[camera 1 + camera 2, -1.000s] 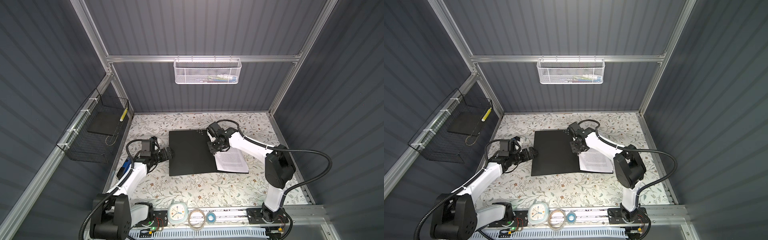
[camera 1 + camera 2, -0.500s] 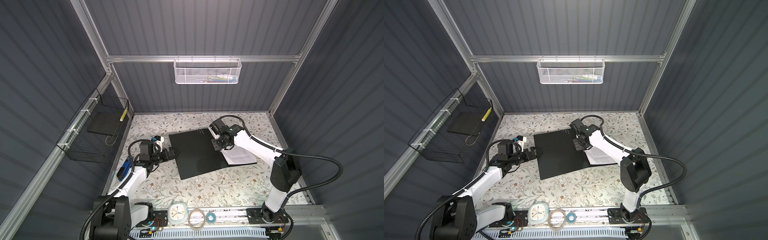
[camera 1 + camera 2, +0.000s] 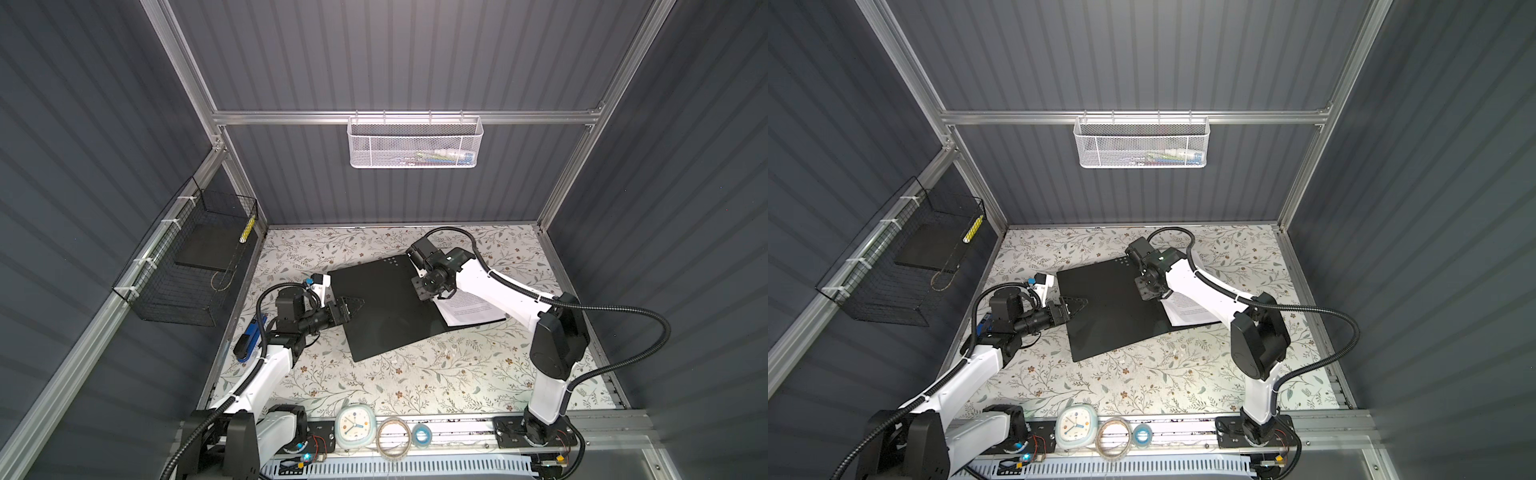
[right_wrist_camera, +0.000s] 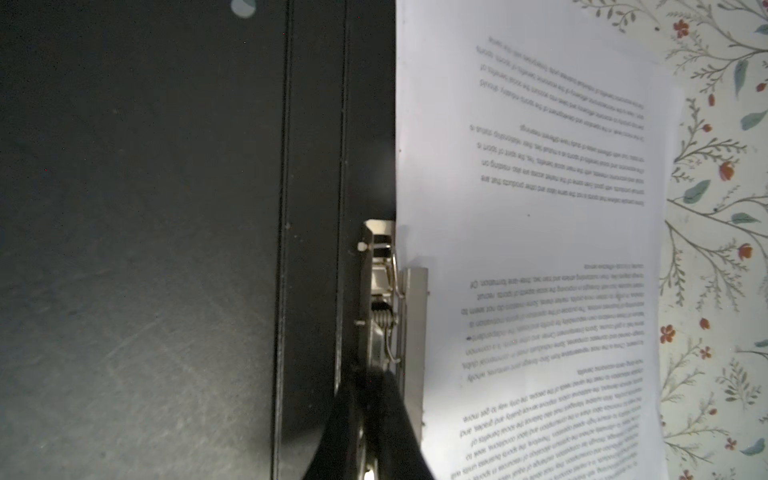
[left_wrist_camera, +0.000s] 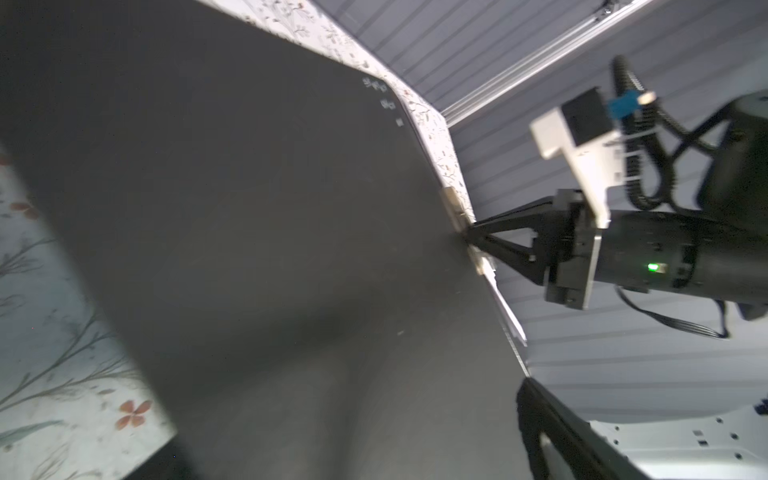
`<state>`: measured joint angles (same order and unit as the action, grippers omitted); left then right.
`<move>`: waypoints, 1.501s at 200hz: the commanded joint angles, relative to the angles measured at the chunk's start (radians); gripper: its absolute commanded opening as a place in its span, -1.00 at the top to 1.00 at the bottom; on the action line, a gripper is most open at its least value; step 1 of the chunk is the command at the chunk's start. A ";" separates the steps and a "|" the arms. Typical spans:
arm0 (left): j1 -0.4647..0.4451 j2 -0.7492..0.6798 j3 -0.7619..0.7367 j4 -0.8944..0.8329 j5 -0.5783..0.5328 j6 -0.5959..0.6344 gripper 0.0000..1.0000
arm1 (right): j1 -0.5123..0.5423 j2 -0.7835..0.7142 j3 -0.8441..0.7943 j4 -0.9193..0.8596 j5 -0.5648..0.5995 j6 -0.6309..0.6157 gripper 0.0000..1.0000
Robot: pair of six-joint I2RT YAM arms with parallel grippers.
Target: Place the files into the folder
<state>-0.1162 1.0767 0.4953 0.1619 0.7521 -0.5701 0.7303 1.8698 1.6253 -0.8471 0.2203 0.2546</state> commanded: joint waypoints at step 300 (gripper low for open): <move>-0.122 0.053 0.418 -0.330 -0.048 0.077 -0.99 | -0.284 -0.295 -0.546 0.414 -0.364 0.118 -0.10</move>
<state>-0.1822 1.1099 0.8803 -0.2150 0.7521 -0.4854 0.5671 1.6539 1.2396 -0.5316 -0.0444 0.3656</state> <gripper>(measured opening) 0.994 0.530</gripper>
